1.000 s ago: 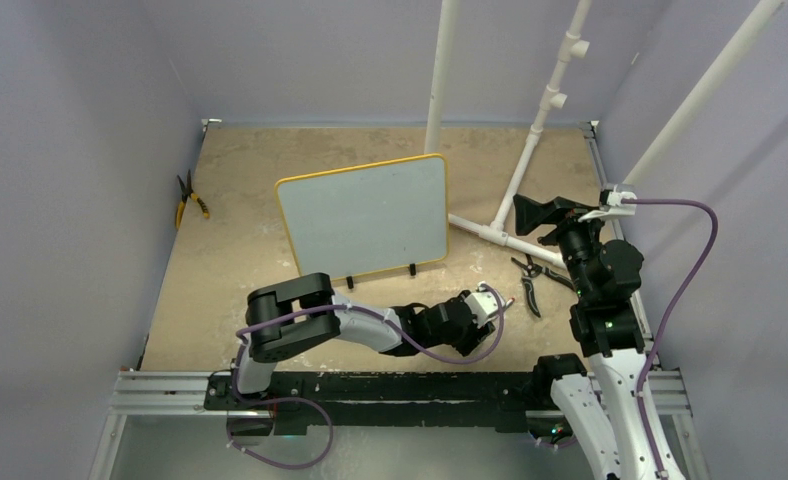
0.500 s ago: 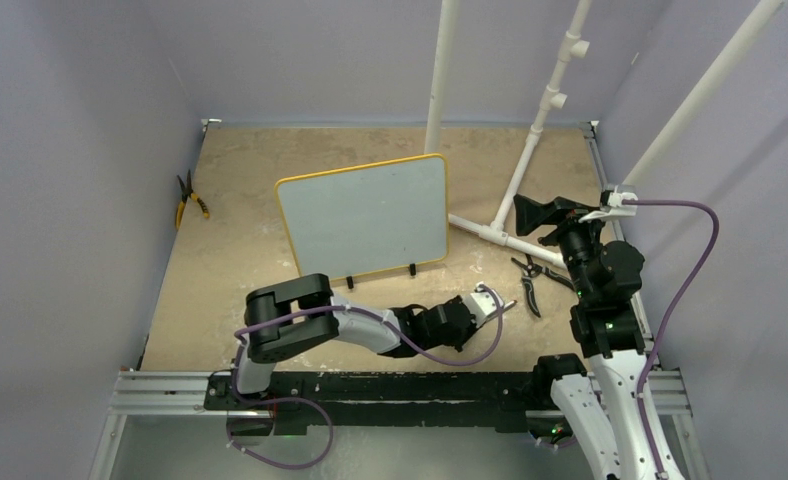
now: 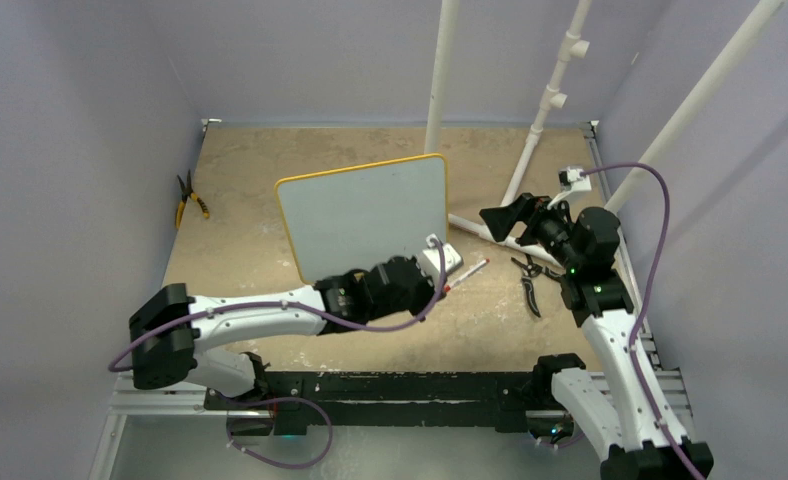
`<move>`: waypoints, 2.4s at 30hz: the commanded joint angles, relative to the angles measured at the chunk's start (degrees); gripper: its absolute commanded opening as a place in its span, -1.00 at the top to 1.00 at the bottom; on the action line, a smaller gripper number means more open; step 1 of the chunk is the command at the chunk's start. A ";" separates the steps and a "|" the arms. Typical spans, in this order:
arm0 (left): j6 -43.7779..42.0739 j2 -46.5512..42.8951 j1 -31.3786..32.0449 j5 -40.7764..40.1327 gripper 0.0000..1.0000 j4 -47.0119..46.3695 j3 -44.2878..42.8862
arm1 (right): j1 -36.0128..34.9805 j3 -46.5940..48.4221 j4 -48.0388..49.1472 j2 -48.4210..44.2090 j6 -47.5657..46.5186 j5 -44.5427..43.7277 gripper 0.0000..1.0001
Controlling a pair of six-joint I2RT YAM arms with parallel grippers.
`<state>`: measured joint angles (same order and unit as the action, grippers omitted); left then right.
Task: Write a sentence on the whiteboard
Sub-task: Pick up the whiteboard marker from the center of the board, then pass from the left arm to the right
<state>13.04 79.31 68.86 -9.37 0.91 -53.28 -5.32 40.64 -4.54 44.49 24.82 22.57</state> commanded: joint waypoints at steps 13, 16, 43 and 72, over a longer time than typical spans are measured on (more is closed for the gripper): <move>-12.08 -19.67 -11.42 18.87 1.00 12.65 3.20 | -0.21 1.78 -0.69 12.36 -0.82 39.00 -0.96; -12.57 -19.93 -11.72 20.27 1.00 12.67 3.21 | -1.93 1.15 1.41 12.32 0.88 41.14 -0.93; -11.86 -21.21 -11.86 23.01 1.00 10.48 4.50 | -13.55 -1.00 8.32 15.91 3.59 44.87 0.11; -10.78 -18.34 -11.86 23.78 -0.07 10.40 4.20 | -14.29 -0.38 8.31 15.91 2.52 44.69 1.00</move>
<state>2.52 59.79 57.32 13.28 12.40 -47.99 -19.49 39.83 2.35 60.80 28.08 66.63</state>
